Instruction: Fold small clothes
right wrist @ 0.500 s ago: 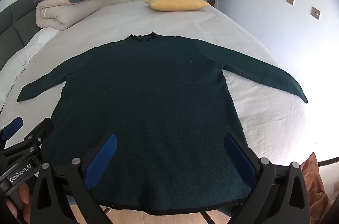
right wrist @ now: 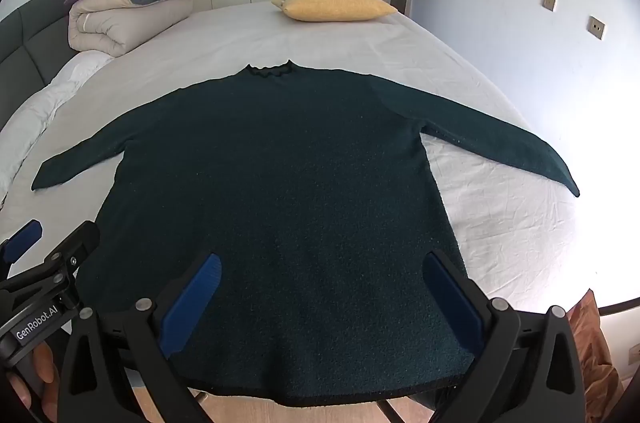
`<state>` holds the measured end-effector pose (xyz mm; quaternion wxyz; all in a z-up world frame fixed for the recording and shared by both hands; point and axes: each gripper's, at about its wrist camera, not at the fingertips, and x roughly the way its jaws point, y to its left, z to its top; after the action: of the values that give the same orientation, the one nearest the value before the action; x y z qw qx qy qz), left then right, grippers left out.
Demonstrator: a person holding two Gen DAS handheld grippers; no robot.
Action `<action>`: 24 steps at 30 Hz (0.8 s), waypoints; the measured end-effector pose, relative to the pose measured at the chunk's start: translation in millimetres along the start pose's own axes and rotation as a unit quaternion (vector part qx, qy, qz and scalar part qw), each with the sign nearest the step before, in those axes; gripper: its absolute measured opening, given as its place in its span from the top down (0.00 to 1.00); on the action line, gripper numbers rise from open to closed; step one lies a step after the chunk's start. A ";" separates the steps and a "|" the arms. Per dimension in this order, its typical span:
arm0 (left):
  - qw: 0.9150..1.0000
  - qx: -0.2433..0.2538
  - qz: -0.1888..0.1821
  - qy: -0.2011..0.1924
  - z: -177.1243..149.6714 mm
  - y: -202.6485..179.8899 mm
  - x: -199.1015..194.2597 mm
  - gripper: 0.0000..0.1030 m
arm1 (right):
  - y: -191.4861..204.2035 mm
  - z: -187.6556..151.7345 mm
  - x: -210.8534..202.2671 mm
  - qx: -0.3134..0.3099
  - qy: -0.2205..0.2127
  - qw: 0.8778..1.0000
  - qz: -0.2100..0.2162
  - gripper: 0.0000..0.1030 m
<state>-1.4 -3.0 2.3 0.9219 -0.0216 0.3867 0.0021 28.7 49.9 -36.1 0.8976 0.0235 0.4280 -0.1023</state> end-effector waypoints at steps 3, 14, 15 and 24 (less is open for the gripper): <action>1.000 0.000 0.000 0.001 0.0 -0.3 -0.3 0.00 | 0.4 0.0 0.1 0.000 0.000 1.000 0.000 0.00; 1.000 0.001 -0.001 0.003 -4.2 7.5 2.6 0.00 | -0.1 -1.9 -0.2 0.000 0.001 1.000 0.000 0.00; 1.000 0.001 -0.001 0.003 -3.7 6.9 3.3 0.00 | 0.7 -2.3 -0.5 0.000 0.001 1.000 0.000 0.00; 1.000 0.000 0.000 0.004 -7.0 11.0 9.7 0.00 | -1.4 -1.5 1.5 0.000 0.001 1.000 0.000 0.00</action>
<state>0.2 7.6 -9.9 0.9203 -0.0219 0.3905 0.0024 28.2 48.4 -38.1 0.8971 0.0236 0.4292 -0.1020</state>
